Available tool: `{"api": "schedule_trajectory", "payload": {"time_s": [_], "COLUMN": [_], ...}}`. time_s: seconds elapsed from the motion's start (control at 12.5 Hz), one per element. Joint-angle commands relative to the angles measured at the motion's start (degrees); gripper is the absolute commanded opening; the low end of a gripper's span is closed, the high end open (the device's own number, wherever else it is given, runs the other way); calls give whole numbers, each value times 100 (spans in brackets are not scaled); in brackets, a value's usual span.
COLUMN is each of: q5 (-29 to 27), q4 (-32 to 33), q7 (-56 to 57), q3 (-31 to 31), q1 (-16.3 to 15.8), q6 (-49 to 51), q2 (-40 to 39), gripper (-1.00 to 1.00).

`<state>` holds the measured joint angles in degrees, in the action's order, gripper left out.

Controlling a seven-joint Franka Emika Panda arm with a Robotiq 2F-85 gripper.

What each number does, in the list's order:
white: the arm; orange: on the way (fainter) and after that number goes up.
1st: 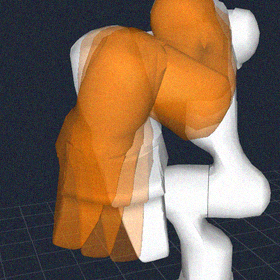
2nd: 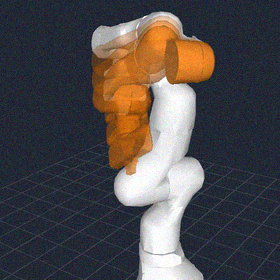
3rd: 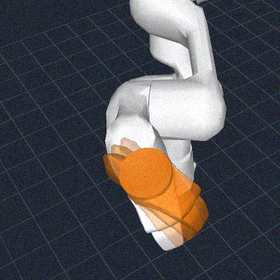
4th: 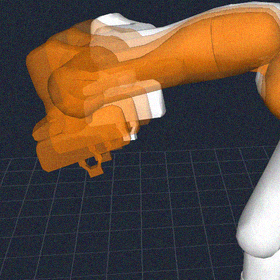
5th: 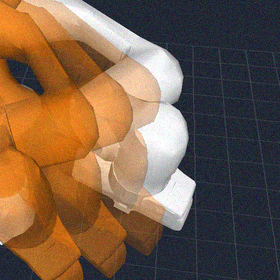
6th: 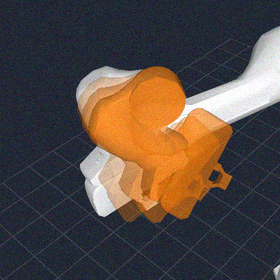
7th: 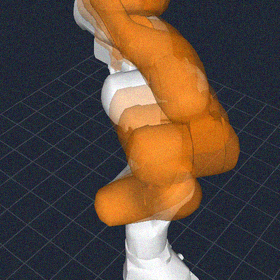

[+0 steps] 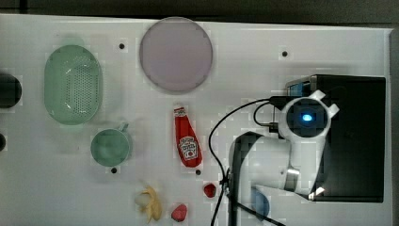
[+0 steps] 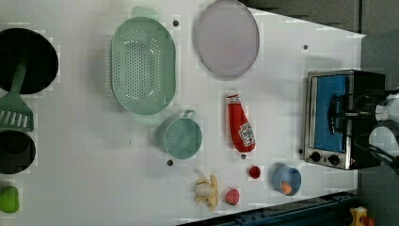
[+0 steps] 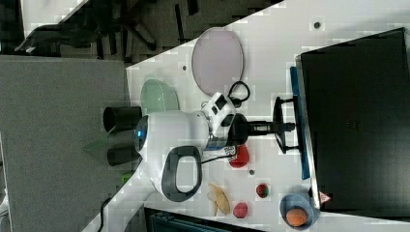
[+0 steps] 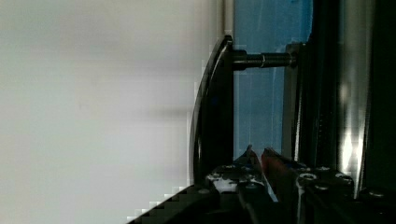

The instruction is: Flap open oven.

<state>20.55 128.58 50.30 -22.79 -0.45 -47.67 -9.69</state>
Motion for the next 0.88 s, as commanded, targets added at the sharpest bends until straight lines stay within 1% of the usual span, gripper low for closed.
{"api": "schedule_trajectory", "payload": {"time_s": [0.08,0.24,0.48,0.72,0.88], "q5": [536,949,1373,2169,2551], "q4": [175,177,164,108,23], "q7": [-1303,-1858,-2783,-4040,-4713], "q3": [345,509,711,754,755], "q1": [-349,-451,-647,-965,-1171], "q6": [21,45,42,51,83], "q2": [-122,-301,-701,-1158,-1461], "gripper": [-65,-65,-65,-65,-65]}}
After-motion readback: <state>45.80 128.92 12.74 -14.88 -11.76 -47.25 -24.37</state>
